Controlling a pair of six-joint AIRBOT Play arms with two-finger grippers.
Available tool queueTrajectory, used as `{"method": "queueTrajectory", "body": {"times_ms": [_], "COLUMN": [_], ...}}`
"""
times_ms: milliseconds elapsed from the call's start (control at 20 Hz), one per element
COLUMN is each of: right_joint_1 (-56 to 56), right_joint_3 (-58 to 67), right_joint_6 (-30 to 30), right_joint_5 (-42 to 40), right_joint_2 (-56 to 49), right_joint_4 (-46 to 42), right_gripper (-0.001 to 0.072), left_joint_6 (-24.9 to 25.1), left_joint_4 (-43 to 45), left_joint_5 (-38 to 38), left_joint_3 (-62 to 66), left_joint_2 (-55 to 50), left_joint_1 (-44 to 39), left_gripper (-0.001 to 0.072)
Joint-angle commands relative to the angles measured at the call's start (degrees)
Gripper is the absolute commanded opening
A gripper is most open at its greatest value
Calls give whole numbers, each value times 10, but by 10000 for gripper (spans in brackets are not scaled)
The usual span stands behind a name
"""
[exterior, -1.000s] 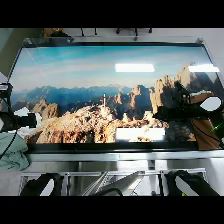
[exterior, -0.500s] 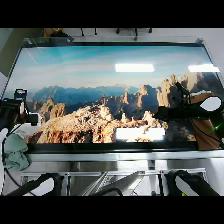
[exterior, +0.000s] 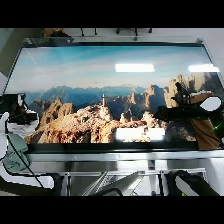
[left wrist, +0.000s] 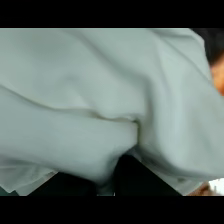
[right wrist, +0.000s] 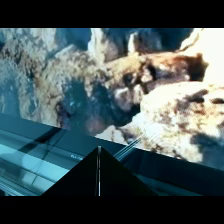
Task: Fold the shirts.
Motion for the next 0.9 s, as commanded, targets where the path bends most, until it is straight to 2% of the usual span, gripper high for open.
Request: {"method": "queueTrajectory", "body": {"times_ms": [0,100,200,350,500,650,850], "right_joint_1": [0,0,0,0,0,0,0], "right_joint_3": [0,0,0,0,0,0,0], "right_joint_6": [0,0,0,0,0,0,0], "right_joint_5": [0,0,0,0,0,0,0], "right_joint_2": [0,0,0,0,0,0,0], "right_joint_4": [0,0,0,0,0,0,0], "right_gripper": [19,19,19,20,19,20,21], "left_joint_6": [31,33,43,55,57,57,34], "left_joint_4": [-16,-20,-69,-210,-328,-341,-341], "left_joint_5": [-68,-99,-110,-136,-134,-87,54], "left_joint_3": [60,110,163,234,238,175,56], "left_joint_2": [-2,37,90,172,228,249,226], "left_joint_1": [-9,-34,-66,-130,-213,-324,-464], "left_gripper": [15,15,15,15,16,16,19]}}
